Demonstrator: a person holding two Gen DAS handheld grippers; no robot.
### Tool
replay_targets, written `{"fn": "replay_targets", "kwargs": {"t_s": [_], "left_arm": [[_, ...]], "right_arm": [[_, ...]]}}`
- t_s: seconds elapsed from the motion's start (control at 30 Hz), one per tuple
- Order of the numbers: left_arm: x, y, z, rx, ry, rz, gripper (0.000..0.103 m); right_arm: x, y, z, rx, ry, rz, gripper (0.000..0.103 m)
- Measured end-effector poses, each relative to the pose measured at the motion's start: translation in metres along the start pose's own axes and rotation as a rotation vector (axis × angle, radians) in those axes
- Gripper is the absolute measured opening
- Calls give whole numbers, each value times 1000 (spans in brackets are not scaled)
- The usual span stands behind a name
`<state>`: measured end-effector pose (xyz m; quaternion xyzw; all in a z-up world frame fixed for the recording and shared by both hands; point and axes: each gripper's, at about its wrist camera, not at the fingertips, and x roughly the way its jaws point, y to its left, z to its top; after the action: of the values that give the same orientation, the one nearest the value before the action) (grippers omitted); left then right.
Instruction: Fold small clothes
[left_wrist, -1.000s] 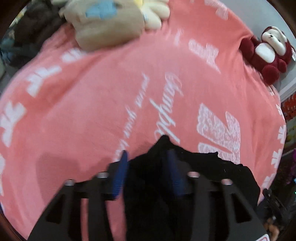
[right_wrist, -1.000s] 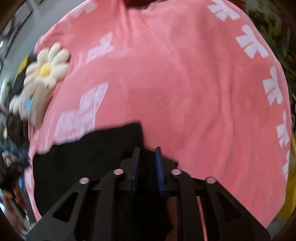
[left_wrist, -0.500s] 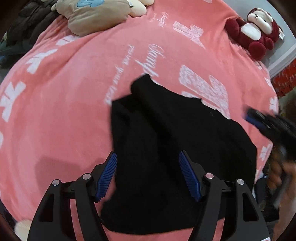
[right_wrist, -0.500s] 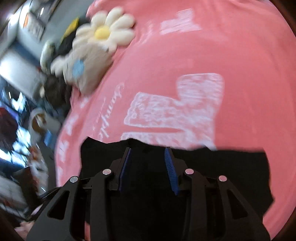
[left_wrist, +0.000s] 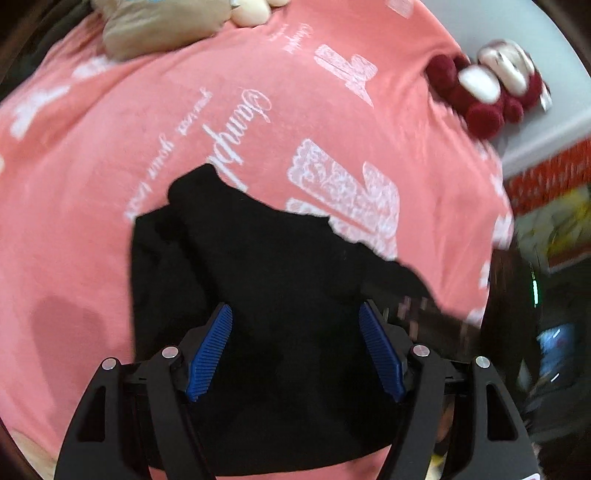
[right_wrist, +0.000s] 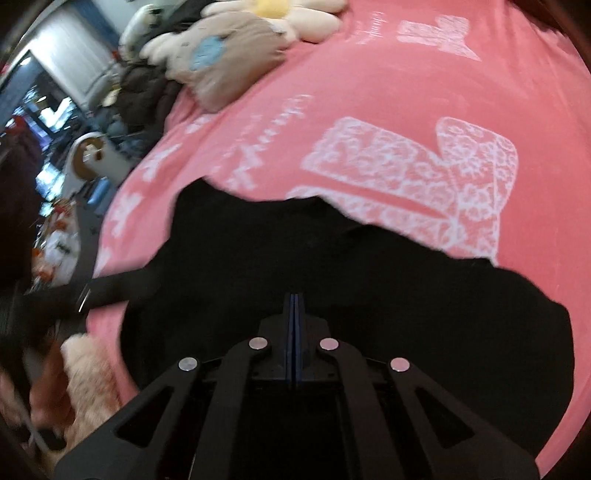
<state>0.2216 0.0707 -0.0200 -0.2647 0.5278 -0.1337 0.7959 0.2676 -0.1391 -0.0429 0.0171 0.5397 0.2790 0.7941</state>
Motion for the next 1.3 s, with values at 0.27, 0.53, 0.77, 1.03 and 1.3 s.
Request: {"fn": "replay_targets", "kwargs": {"t_s": [0.27,0.53,0.77,1.03,1.3], "left_arm": [[12,4,7,-129,6,-17,69],[9,14,5,-174,28,-19,69],[30,18,9,-256,52,-15,69],[40,19,2,-190,30,126,52],[32,39,-5,-212,41,126,32]], "right_arm": [[13,-15,25,37,-47,-97,28],[26,-6,26,-23,-7,-23,5],[10,29,-21,-182,85,126,4],[-2,-5,22,-19,-42,101,8],[69,8,54,-150,190,47,9]]}}
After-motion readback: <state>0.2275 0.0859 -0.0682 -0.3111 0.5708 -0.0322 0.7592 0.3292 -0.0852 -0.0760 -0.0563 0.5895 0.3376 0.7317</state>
